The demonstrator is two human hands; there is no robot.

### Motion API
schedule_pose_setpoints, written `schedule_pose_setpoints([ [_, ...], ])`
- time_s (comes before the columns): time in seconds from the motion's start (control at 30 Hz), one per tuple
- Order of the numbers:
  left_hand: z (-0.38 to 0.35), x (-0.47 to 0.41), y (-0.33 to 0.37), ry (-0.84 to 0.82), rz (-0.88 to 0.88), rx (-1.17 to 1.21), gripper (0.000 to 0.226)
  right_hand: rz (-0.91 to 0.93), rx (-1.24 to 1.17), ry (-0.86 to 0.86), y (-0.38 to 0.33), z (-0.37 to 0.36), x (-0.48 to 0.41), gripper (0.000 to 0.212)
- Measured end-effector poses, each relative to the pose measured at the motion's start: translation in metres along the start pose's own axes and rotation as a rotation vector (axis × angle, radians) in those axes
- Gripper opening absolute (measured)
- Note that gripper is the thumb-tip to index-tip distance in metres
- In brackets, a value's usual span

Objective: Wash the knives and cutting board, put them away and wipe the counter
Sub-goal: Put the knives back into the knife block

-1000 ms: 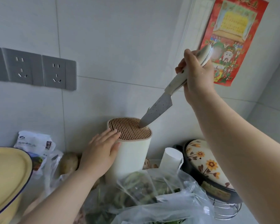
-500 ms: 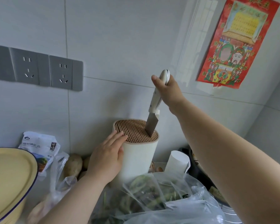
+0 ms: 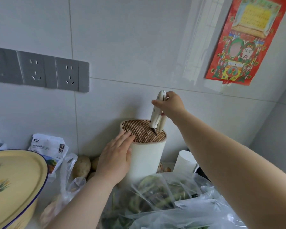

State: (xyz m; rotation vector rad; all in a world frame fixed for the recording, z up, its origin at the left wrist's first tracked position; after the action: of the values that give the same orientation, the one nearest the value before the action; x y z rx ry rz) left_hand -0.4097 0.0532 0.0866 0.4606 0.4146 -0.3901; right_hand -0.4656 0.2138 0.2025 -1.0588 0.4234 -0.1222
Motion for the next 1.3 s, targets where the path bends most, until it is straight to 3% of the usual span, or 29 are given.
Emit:
schedule_pose_setpoints([
  [0.1, 0.001, 0.001, 0.003, -0.094, 0.020, -0.075, 0.064, -0.091, -0.051, -0.084, -0.005, 0.014, 0.014, 0.060],
  [0.23, 0.013, -0.002, 0.006, -0.201, 0.036, -0.072, 0.046, -0.022, 0.166, -0.095, -0.010, 0.049, 0.062, 0.045],
  [0.4, 0.051, 0.026, 0.036, -0.021, 0.126, 0.105, 0.039, -0.018, 0.485, -0.118, 0.010, 0.117, 0.179, 0.024],
  [0.53, 0.065, 0.068, 0.122, -0.010, -0.125, 0.200, 0.033, -0.177, 0.523, -0.041, 0.041, 0.179, 0.264, 0.009],
  [0.63, 0.066, 0.109, 0.195, -0.034, -0.336, 0.332, 0.029, -0.252, 0.513, 0.034, 0.063, 0.217, 0.324, 0.019],
  [0.7, 0.056, 0.144, 0.236, -0.089, -0.439, 0.417, 0.032, -0.321, 0.494, 0.076, 0.081, 0.235, 0.368, 0.009],
  [0.83, 0.022, 0.225, 0.284, -0.278, -0.550, 0.556, 0.032, -0.500, 0.460, 0.149, 0.124, 0.266, 0.469, 0.017],
  [0.97, -0.009, 0.295, 0.300, -0.438, -0.650, 0.555, 0.063, -0.696, 0.465, 0.172, 0.158, 0.296, 0.582, 0.011],
  [1.13, -0.032, 0.356, 0.332, -0.504, -0.742, 0.525, 0.041, -0.975, 0.510, 0.301, 0.176, 0.350, 0.704, 0.009],
  [1.23, -0.035, 0.401, 0.371, -0.633, -0.917, 0.462, 0.025, -1.103, 0.579, 0.326, 0.185, 0.371, 0.756, 0.022],
  [1.3, -0.038, 0.432, 0.395, -0.615, -1.020, 0.445, 0.027, -1.142, 0.604, 0.338, 0.194, 0.380, 0.786, 0.019],
])
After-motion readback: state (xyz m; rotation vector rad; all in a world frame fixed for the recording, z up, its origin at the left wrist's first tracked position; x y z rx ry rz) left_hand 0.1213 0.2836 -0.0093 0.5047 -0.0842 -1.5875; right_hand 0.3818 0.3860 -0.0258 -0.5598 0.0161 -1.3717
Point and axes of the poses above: each hand's wrist, its own x-axis away from the middle knuckle, its own z-axis out of the back of the hand, y = z × x, the point moved 6 cm from there along -x, towards the middle knuckle, and after that the axes turned 7 degrees about -x, right-handed, at the moved point
